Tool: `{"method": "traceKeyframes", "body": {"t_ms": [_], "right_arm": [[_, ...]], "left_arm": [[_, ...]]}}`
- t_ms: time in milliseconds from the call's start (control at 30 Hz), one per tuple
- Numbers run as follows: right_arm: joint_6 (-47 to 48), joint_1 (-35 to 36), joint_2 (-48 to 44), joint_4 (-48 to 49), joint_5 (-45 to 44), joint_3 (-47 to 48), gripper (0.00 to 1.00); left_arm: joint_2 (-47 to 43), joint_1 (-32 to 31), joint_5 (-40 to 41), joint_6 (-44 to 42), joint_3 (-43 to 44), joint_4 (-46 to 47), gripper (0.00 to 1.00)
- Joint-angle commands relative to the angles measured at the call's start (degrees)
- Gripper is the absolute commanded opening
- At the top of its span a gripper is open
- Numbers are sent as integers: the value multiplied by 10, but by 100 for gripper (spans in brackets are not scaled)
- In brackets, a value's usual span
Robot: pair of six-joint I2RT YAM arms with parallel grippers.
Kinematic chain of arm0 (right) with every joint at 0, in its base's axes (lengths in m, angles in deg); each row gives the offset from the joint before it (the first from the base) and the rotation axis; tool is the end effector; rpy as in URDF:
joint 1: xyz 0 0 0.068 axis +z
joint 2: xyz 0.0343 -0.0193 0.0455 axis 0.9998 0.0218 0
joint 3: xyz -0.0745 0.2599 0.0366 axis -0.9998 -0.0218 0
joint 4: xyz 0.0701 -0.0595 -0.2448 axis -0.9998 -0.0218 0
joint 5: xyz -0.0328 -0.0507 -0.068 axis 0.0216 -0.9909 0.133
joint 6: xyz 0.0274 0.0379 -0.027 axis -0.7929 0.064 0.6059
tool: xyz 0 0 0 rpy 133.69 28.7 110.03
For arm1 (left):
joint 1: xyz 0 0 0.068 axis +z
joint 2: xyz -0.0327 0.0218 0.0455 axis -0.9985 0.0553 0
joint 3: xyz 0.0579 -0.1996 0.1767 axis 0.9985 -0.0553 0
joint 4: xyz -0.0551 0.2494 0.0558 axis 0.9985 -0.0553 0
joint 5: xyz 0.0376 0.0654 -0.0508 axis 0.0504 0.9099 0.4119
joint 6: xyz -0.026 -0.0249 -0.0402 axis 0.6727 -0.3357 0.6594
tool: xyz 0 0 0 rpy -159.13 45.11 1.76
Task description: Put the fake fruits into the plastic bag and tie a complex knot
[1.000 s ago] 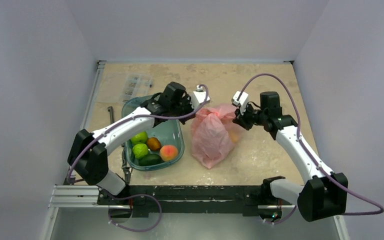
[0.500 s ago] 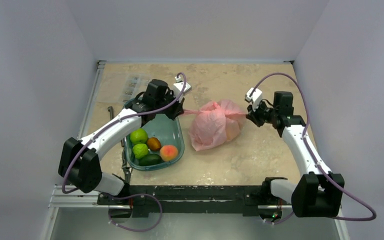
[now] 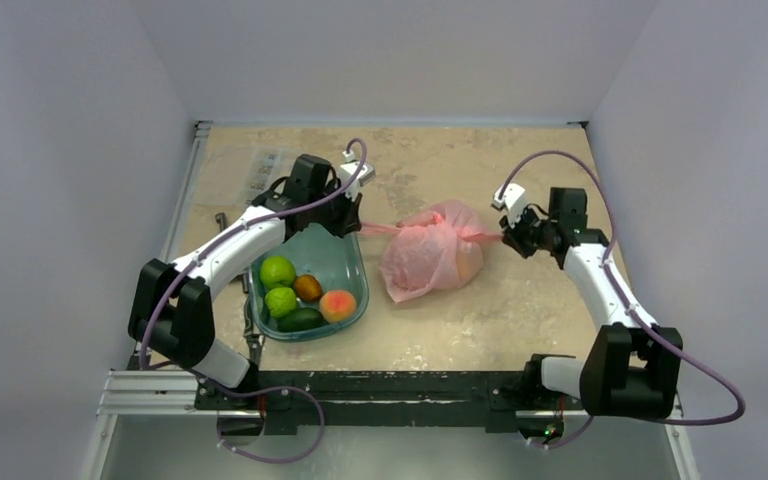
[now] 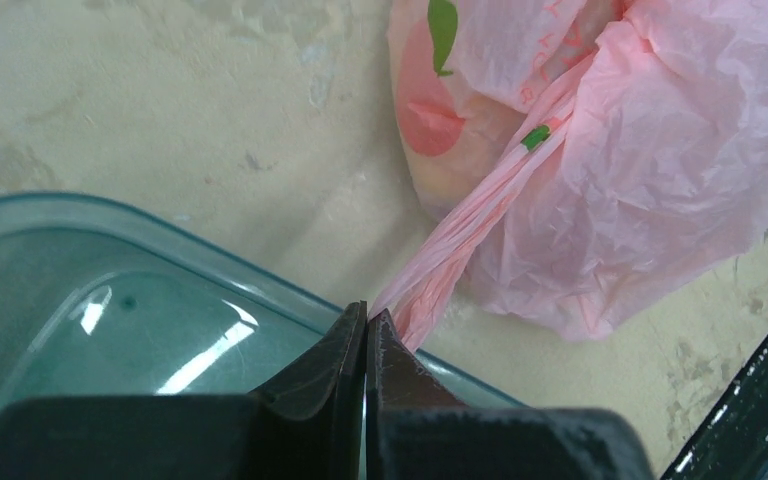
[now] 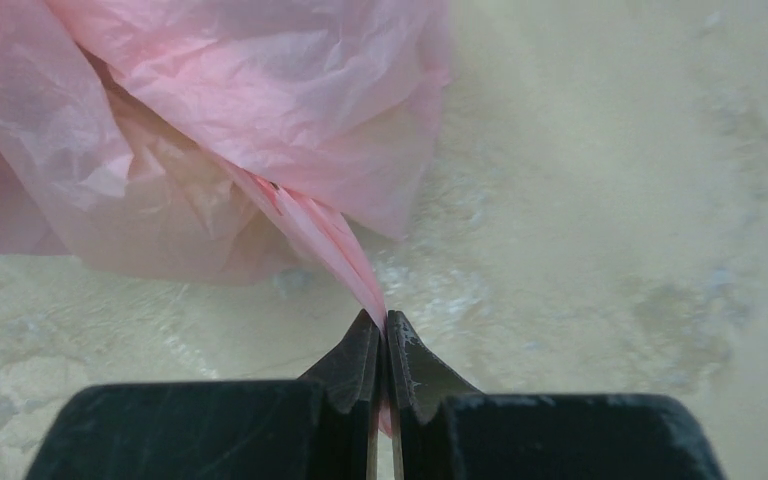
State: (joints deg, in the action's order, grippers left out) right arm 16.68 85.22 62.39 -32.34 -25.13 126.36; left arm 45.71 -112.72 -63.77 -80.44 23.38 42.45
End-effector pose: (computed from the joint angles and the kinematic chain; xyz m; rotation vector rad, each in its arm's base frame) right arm 0.2455 0.0011 0.2276 -0.9974 2.1138 0.1788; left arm 0.2946 -0.1568 0.2586 0.7823 2.2525 -0.5978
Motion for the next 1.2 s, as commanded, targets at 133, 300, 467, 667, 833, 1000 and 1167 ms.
{"method": "traceKeyframes", "body": {"t_ms": [133, 300, 467, 667, 833, 1000, 1167], "right_arm": [[34, -46, 14, -11, -162, 50, 0], [45, -47, 22, 16, -178, -18, 0], [70, -59, 21, 40, -205, -51, 0], [61, -97, 29, -8, -175, 57, 0], [66, -95, 36, -83, -116, 78, 0], [67, -93, 31, -108, -84, 50, 0], [59, -93, 15, -109, -75, 38, 0]], "left_arm": [[-10, 57, 108, -76, 57, -40, 0], [3, 56, 128, -89, 23, -25, 0], [4, 56, 178, -104, 11, -27, 0], [-21, 60, 181, -127, 43, -24, 0], [-57, 46, -63, -155, 42, 7, 5], [-13, -55, -107, -239, 77, -3, 62], [59, -139, -108, -247, 121, 21, 64]]}}
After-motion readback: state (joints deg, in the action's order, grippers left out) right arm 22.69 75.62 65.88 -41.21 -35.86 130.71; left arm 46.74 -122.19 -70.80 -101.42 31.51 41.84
